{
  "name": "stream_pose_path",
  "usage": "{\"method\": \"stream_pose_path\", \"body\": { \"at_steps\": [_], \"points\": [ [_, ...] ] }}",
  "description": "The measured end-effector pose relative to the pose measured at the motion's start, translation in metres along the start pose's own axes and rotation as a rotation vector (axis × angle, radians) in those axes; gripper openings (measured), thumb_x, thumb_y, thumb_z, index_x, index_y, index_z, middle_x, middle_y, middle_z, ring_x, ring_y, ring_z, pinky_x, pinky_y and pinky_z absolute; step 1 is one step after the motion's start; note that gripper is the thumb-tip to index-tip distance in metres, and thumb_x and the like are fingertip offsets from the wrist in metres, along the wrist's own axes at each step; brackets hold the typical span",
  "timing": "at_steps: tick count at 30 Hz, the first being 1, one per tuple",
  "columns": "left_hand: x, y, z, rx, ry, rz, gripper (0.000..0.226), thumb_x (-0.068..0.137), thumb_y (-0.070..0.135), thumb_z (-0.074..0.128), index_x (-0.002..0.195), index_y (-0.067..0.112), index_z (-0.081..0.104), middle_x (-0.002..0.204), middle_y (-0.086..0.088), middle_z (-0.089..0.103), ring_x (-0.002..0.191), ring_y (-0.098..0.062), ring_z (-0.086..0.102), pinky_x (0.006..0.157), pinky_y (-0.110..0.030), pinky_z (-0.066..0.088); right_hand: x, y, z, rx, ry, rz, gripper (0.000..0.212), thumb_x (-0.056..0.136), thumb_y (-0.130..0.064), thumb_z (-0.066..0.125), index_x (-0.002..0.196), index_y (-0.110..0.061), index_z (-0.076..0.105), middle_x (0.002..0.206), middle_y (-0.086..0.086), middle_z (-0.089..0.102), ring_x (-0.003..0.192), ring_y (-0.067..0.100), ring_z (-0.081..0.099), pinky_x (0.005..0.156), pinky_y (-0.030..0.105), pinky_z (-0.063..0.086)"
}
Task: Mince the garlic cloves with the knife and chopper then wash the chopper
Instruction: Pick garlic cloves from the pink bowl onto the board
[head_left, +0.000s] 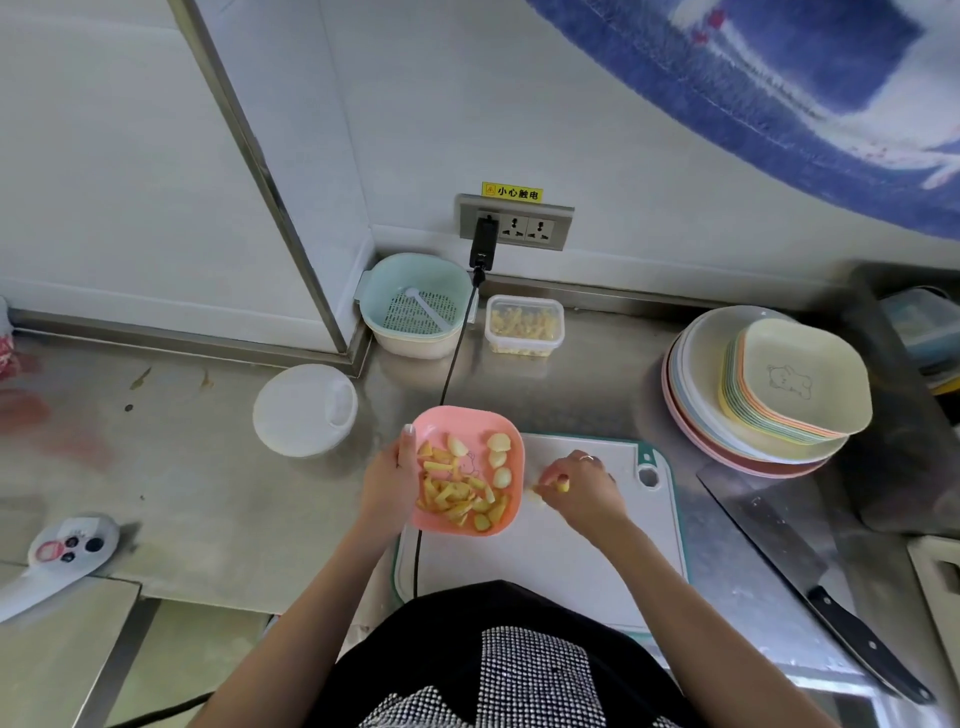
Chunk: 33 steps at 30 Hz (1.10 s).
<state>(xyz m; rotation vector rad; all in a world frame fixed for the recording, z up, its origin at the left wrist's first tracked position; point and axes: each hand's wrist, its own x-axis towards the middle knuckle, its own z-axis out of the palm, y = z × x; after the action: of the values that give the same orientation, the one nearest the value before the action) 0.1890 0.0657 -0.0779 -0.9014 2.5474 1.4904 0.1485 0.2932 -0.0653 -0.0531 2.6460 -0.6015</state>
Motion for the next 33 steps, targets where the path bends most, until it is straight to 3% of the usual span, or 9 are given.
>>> {"method": "stream_pose_path", "body": {
  "at_steps": [3, 5, 10, 16, 18, 20, 22, 27, 33],
  "points": [
    [-0.001, 0.0, -0.002, 0.047, -0.011, 0.019, 0.052, 0.103, 0.042, 0.021, 0.09, 0.011, 0.06, 0.082, -0.007, 0.061, 0.083, -0.027, 0.056, 0.075, -0.031, 0.038, 0.0, -0.01, -0.014, 0.188, 0.214, -0.014, 0.014, 0.088, -0.03, 0.064, 0.093, -0.019, 0.072, 0.09, -0.004, 0.057, 0.094, 0.02, 0.057, 0.072, 0.026, 0.038],
    [-0.001, 0.0, -0.002, 0.069, -0.015, 0.029, 0.053, 0.103, 0.044, 0.021, 0.082, 0.012, 0.058, 0.074, -0.004, 0.059, 0.08, -0.026, 0.056, 0.073, -0.031, 0.037, 0.002, -0.023, -0.024, 0.178, 0.315, -0.155, 0.013, 0.087, -0.028, 0.066, 0.096, -0.021, 0.071, 0.092, -0.003, 0.059, 0.098, 0.02, 0.053, 0.077, 0.03, 0.042],
    [-0.002, 0.007, 0.002, 0.099, -0.068, 0.048, 0.055, 0.103, 0.043, 0.023, 0.074, 0.012, 0.057, 0.067, 0.003, 0.055, 0.073, -0.022, 0.054, 0.069, -0.031, 0.035, 0.006, -0.068, -0.028, -0.23, 0.031, -0.537, 0.037, 0.089, -0.023, 0.059, 0.125, -0.035, 0.059, 0.121, -0.001, 0.052, 0.12, 0.02, 0.04, 0.098, 0.032, 0.029],
    [-0.004, 0.009, 0.002, 0.089, -0.086, 0.068, 0.057, 0.103, 0.043, 0.024, 0.066, 0.012, 0.054, 0.064, 0.0, 0.056, 0.07, -0.022, 0.056, 0.064, -0.03, 0.034, 0.013, -0.076, -0.015, -0.444, 0.025, -0.626, 0.026, 0.091, -0.026, 0.055, 0.117, -0.027, 0.059, 0.122, -0.003, 0.052, 0.12, 0.02, 0.039, 0.097, 0.031, 0.028],
    [-0.004, 0.009, 0.001, 0.074, -0.093, 0.053, 0.058, 0.103, 0.045, 0.023, 0.074, 0.01, 0.059, 0.069, -0.002, 0.059, 0.076, -0.025, 0.058, 0.07, -0.031, 0.037, 0.012, -0.071, -0.017, -0.305, 0.067, -0.607, 0.029, 0.088, -0.027, 0.06, 0.117, -0.025, 0.061, 0.119, -0.002, 0.056, 0.117, 0.021, 0.043, 0.096, 0.032, 0.031],
    [-0.003, 0.011, -0.001, 0.074, -0.08, 0.045, 0.058, 0.103, 0.045, 0.021, 0.079, 0.008, 0.06, 0.075, -0.005, 0.061, 0.08, -0.026, 0.058, 0.074, -0.033, 0.039, 0.011, -0.058, -0.024, -0.019, 0.243, -0.494, 0.028, 0.085, -0.024, 0.066, 0.113, -0.023, 0.066, 0.113, -0.001, 0.064, 0.11, 0.025, 0.05, 0.09, 0.035, 0.039],
    [-0.004, 0.013, -0.005, 0.072, -0.02, 0.027, 0.055, 0.103, 0.044, 0.023, 0.085, 0.009, 0.061, 0.081, -0.007, 0.061, 0.083, -0.026, 0.055, 0.076, -0.032, 0.038, 0.01, -0.038, -0.032, 0.068, 0.358, -0.361, 0.024, 0.085, -0.022, 0.067, 0.109, -0.023, 0.067, 0.108, 0.0, 0.065, 0.105, 0.026, 0.052, 0.084, 0.033, 0.04],
    [-0.001, 0.013, -0.017, 0.044, 0.131, 0.053, 0.054, 0.103, 0.042, 0.024, 0.083, 0.005, 0.059, 0.084, -0.014, 0.061, 0.085, -0.032, 0.056, 0.074, -0.034, 0.037, -0.003, -0.002, -0.028, -0.229, 0.034, -0.143, 0.027, 0.084, -0.035, 0.067, 0.109, -0.031, 0.06, 0.116, -0.004, 0.053, 0.117, 0.019, 0.042, 0.094, 0.032, 0.032],
    [-0.006, 0.014, -0.016, 0.022, 0.112, 0.013, 0.056, 0.104, 0.041, 0.024, 0.096, 0.002, 0.063, 0.089, -0.012, 0.059, 0.086, -0.027, 0.051, 0.077, -0.031, 0.033, -0.008, -0.012, -0.004, -0.346, -0.005, -0.172, 0.035, 0.084, -0.041, 0.066, 0.116, -0.031, 0.055, 0.122, -0.002, 0.051, 0.119, 0.02, 0.04, 0.096, 0.034, 0.034]
  ]
}}
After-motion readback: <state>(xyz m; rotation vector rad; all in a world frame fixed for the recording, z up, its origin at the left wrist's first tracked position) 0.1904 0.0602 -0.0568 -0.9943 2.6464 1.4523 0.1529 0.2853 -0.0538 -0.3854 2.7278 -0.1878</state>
